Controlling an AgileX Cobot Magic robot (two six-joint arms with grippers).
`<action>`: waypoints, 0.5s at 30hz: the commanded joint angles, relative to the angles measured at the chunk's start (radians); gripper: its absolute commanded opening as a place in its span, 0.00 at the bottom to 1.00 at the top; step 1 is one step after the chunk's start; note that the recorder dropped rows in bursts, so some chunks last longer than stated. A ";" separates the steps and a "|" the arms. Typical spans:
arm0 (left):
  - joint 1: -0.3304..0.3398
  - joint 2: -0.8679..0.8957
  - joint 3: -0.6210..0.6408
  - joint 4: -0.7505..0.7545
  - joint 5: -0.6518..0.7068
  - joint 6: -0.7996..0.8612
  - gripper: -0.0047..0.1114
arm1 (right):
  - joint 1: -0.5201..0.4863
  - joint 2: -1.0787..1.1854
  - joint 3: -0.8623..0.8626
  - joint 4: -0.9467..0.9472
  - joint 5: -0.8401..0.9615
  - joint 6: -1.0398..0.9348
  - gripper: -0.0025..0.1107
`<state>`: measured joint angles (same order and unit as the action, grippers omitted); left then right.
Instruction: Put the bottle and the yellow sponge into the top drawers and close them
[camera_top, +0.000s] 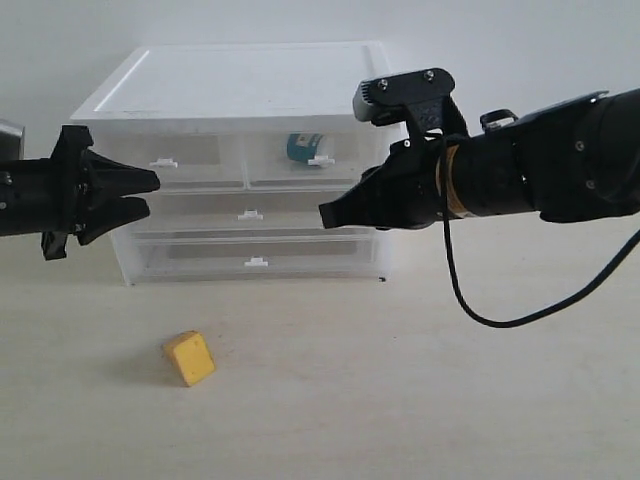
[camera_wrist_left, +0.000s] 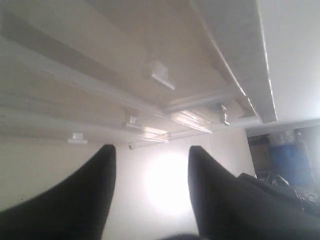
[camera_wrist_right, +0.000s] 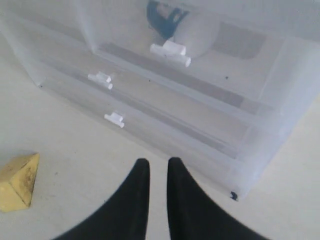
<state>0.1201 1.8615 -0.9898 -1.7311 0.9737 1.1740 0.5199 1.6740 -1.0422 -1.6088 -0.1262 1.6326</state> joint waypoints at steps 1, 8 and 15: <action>-0.002 0.026 -0.058 -0.013 0.025 -0.016 0.42 | -0.002 0.028 -0.033 0.002 -0.003 -0.011 0.11; 0.002 0.096 -0.134 -0.013 0.103 -0.020 0.42 | -0.002 0.129 -0.065 0.002 -0.003 -0.021 0.11; 0.029 0.182 -0.195 -0.013 0.168 -0.022 0.42 | -0.002 0.141 -0.088 0.002 -0.003 -0.027 0.11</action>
<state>0.1401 2.0348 -1.1693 -1.7372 1.1149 1.1556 0.5199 1.8168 -1.1233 -1.6088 -0.1300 1.6180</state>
